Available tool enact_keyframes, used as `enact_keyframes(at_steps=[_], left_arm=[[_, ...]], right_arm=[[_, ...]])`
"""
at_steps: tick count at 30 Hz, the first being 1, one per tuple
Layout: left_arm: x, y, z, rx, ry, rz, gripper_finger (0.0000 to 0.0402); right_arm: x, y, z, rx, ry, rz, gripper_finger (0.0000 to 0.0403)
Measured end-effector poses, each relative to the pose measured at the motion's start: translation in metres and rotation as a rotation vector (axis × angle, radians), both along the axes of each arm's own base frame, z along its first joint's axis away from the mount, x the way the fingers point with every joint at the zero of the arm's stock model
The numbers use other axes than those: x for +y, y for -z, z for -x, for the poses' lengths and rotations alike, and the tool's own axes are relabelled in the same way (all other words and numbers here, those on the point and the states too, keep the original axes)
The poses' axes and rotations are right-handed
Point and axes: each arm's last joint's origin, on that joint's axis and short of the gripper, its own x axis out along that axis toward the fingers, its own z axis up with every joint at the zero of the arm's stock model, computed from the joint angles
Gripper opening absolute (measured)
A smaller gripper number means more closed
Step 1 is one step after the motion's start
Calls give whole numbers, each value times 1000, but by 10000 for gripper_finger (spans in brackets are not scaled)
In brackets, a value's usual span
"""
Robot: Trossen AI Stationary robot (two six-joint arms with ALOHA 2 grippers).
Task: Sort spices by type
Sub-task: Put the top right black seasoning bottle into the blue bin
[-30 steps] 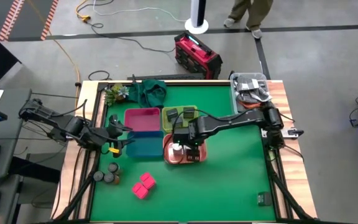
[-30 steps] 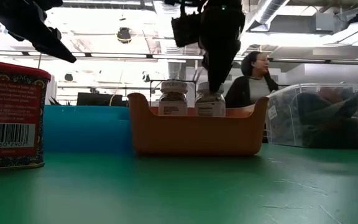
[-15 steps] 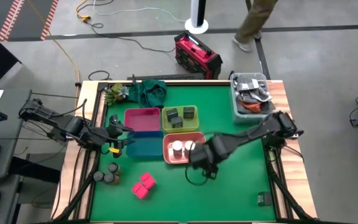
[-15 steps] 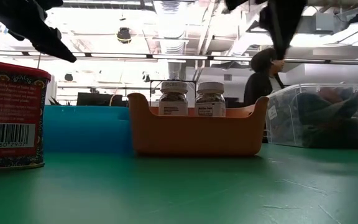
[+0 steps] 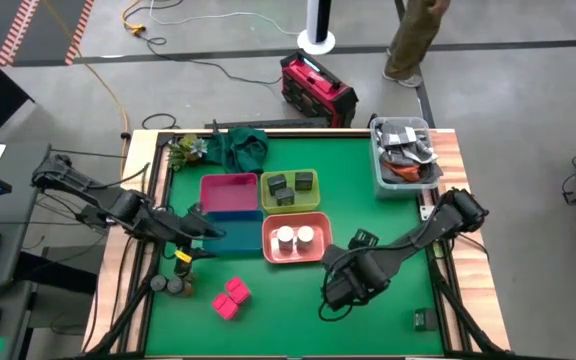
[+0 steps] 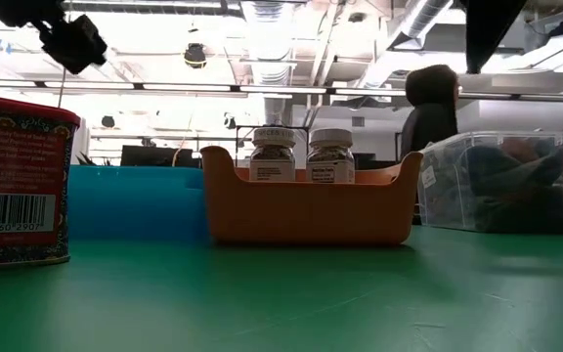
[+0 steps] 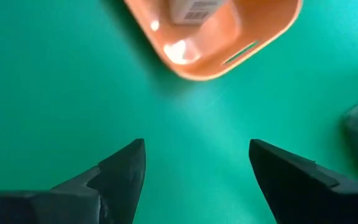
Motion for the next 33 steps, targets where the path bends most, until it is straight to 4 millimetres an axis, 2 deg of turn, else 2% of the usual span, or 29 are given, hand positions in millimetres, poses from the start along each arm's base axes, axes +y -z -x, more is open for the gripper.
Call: enact_keyframes(at_steps=[4,9,16,21,25,33], left_arm=[[-5,-10,-3,206,-48,0,245],[-10,-10,-3,464,-144,61,245],[-24,10,-11,744,-228,185,245],[-35,17,-8,835,-340,238,245],[-35,17,-6,834,-445,279,245],[-36,18,-3,856,-548,315,245]], right_arm=[[-2,15,-2,-15,-34,54,317],[-13,35,-11,-16,-99,76,317],[-33,33,-20,-115,-89,343,317],[-43,31,-25,-138,-68,412,317],[-46,31,-27,-120,-90,430,317],[-54,31,-31,-140,-52,420,317]])
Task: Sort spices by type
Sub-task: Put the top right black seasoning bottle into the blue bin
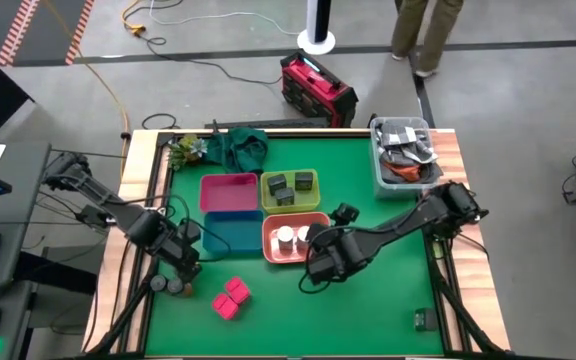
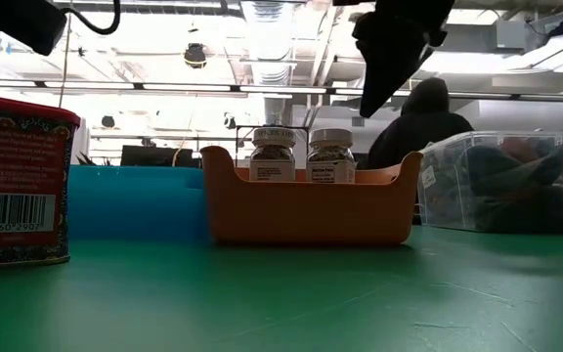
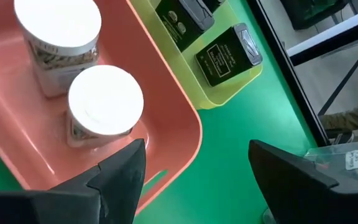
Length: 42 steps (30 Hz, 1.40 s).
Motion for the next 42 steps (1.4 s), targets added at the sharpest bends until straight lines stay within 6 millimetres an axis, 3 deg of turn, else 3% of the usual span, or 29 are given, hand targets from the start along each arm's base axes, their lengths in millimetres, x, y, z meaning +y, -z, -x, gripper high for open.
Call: enact_keyframes(at_steps=[5,19,26,37,42], left_arm=[[-2,1,7,34,-26,-36,247],[9,0,-2,-45,11,-134,263],[9,-1,-10,-72,95,-51,264],[6,-1,-7,-27,92,25,327],[9,1,-2,26,54,-11,334]], right_arm=[[-2,0,-2,-8,2,-4,317],[-1,0,-2,-13,-11,14,317],[-8,15,1,29,2,40,317],[-20,27,-2,56,-3,51,317],[-19,27,-9,41,-54,43,317]])
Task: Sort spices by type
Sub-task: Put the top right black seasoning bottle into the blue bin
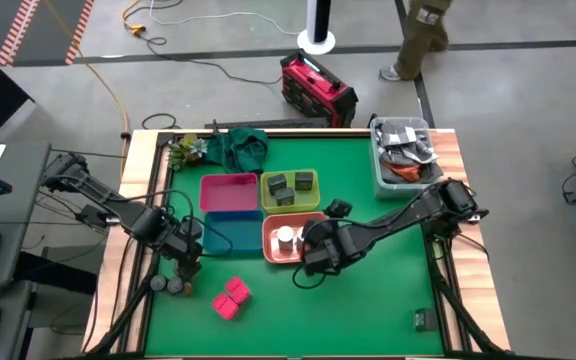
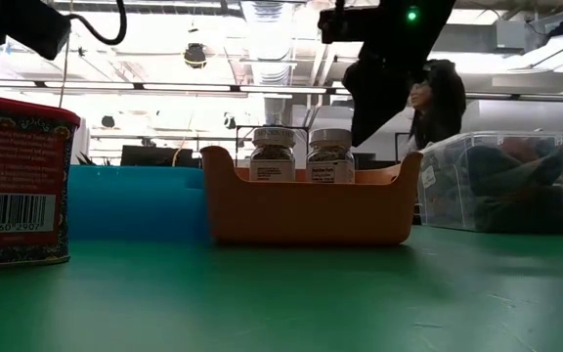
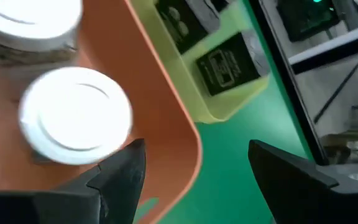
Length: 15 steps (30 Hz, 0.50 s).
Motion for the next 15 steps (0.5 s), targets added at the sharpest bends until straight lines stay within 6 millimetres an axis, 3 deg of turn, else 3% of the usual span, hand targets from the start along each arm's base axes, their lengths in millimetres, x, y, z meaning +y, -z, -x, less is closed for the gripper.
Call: enact_keyframes(at_steps=[8,15], left_arm=[[-6,18,3,3,-29,16,334],[-13,20,6,7,-47,29,334]], right_arm=[[-2,0,-2,-4,-3,-7,317],[-2,0,-2,-5,-3,-10,317]])
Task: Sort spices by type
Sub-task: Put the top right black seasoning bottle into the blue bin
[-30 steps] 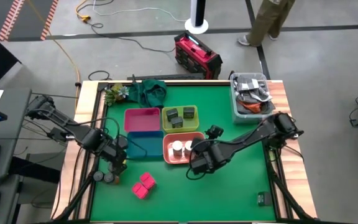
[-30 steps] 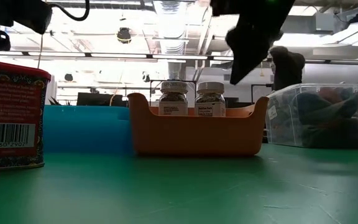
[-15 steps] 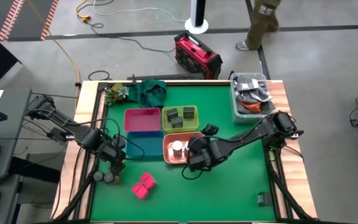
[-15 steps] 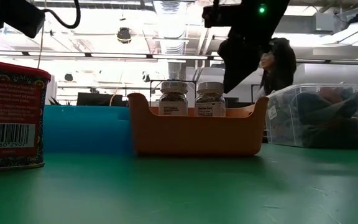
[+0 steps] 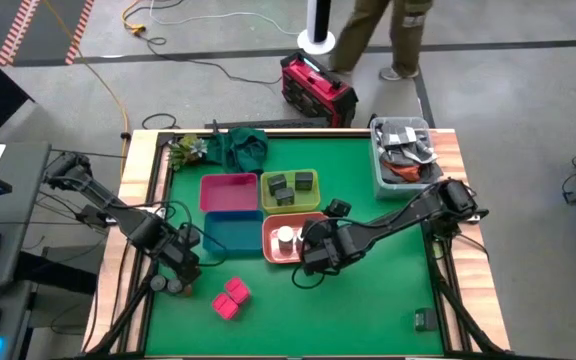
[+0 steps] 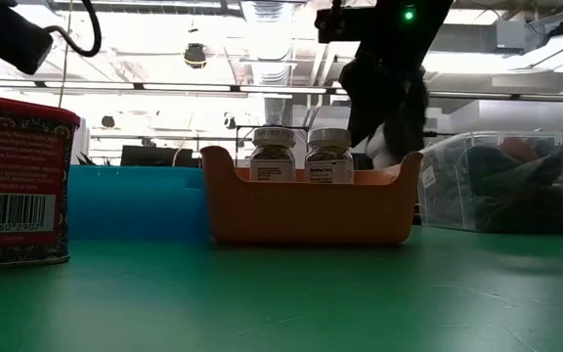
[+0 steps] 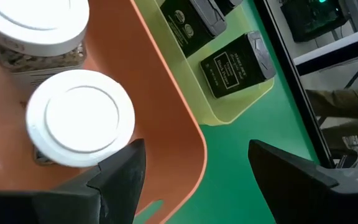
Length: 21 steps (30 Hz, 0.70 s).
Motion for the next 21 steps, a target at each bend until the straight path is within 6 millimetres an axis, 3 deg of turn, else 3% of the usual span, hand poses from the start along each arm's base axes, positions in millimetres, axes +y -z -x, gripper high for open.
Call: enact_keyframes(at_steps=[13,21], left_arm=[[-9,-1,1,-24,-3,40,334],[-8,21,4,2,-14,51,334]], right_arm=[[0,0,0,-3,3,-2,317],[0,0,0,-3,0,-2,317]])
